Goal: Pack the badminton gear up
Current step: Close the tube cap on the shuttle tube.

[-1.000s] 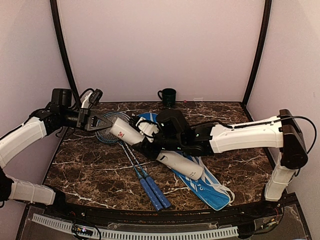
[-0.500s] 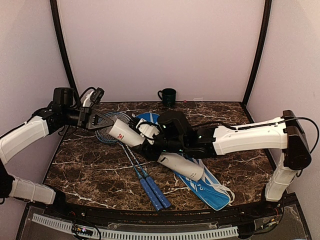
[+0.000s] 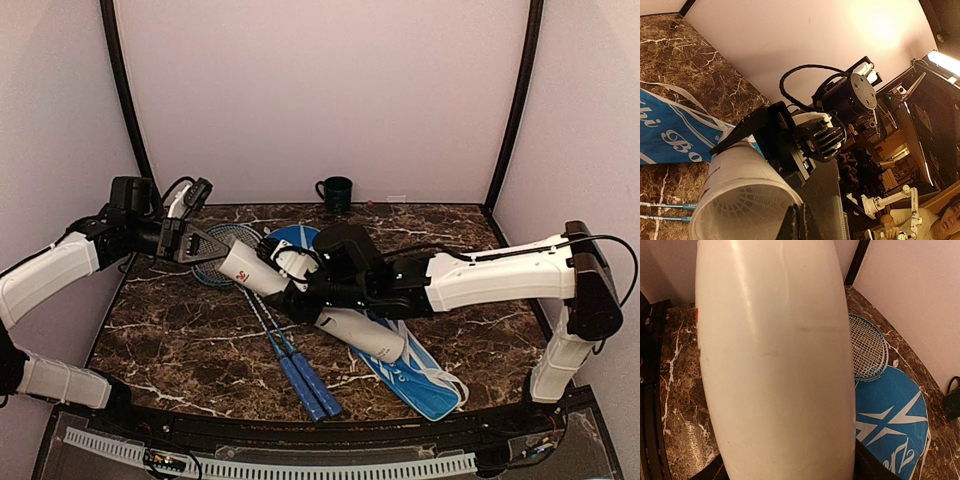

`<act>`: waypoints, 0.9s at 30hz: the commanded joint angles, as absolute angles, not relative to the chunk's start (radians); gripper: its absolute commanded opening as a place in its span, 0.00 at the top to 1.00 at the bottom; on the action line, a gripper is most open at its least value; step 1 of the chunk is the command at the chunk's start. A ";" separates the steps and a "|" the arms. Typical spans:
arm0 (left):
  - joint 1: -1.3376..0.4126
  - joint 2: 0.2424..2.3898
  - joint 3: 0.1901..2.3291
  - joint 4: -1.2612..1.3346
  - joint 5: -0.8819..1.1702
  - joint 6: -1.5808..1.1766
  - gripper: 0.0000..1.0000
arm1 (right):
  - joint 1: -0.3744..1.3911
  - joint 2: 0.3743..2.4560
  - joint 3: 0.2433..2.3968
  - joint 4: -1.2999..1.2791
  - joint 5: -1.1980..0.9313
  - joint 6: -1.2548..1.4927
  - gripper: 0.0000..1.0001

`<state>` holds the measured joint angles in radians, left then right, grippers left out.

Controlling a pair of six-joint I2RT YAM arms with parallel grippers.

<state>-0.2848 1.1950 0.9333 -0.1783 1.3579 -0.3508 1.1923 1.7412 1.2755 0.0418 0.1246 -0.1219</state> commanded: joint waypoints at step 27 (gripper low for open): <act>-0.475 1.163 0.802 -0.227 1.457 -0.390 1.00 | 1.301 1.703 1.089 0.446 0.291 -0.129 0.29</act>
